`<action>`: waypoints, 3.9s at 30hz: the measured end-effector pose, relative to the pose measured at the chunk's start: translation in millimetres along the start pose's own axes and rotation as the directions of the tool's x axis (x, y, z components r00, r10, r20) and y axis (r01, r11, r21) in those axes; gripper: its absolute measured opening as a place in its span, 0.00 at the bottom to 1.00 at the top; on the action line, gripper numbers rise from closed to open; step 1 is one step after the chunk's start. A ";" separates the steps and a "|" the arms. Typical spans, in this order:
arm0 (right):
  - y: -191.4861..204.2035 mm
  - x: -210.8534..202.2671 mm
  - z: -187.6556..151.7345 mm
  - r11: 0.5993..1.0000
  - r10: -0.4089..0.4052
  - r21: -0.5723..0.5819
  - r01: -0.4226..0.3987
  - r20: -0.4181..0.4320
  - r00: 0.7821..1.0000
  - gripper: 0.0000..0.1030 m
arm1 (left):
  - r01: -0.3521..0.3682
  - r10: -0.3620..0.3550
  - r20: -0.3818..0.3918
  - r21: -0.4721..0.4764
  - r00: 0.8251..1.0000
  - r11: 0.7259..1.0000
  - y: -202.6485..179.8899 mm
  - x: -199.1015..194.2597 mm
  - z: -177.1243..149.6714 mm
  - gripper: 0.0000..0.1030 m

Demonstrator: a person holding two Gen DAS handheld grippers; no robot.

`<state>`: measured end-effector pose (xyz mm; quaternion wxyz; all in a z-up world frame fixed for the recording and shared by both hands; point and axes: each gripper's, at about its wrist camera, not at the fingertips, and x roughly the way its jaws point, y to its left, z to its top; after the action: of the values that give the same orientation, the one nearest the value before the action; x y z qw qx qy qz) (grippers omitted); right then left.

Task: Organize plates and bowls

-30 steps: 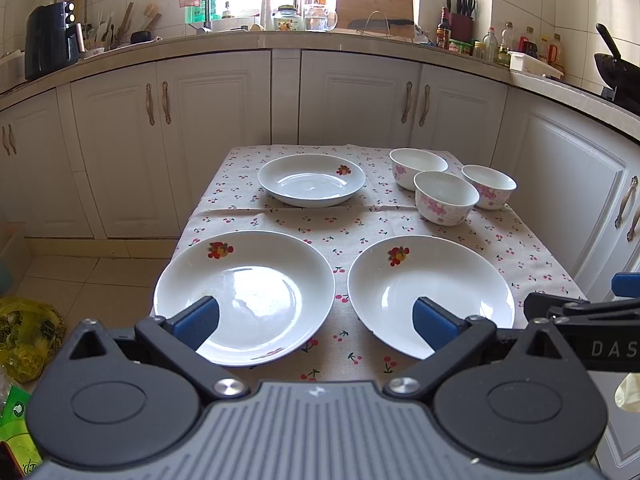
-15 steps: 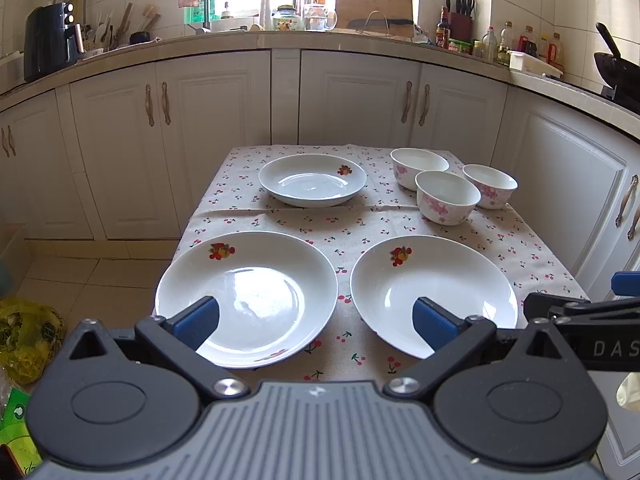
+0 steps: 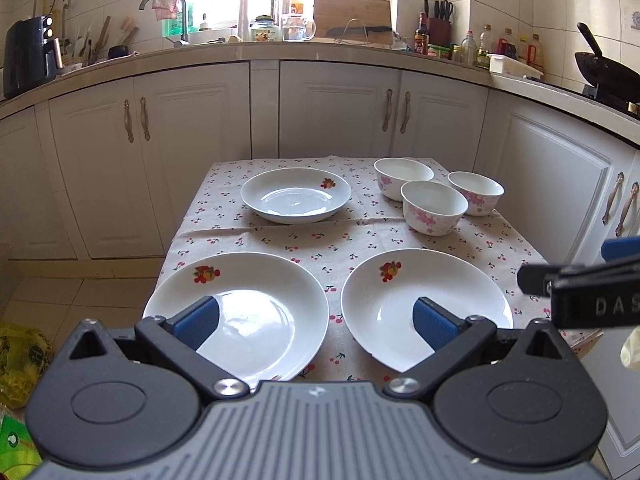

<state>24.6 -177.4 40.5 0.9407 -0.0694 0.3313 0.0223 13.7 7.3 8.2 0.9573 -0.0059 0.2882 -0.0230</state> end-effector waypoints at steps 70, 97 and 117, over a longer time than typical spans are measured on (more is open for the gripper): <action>135.8 225.1 76.0 0.638 0.634 -0.118 -0.761 -0.479 0.607 0.74 | 0.348 -0.301 -0.217 0.224 0.929 0.911 132.1 84.0 -52.3 0.99; 121.4 254.9 104.7 0.710 0.595 -0.115 -0.694 -0.429 0.680 0.71 | 0.393 -0.338 -0.219 0.300 0.915 0.869 126.0 134.0 -20.0 0.98; 114.9 251.3 108.5 0.713 0.598 -0.128 -0.690 -0.404 0.693 0.88 | 0.378 -0.327 -0.208 0.294 0.922 0.878 122.8 133.4 -17.7 0.98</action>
<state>277.7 -49.0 -46.6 0.7825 -0.0775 0.4821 0.3863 120.1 123.7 -83.2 0.8995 0.1032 0.3466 -0.2452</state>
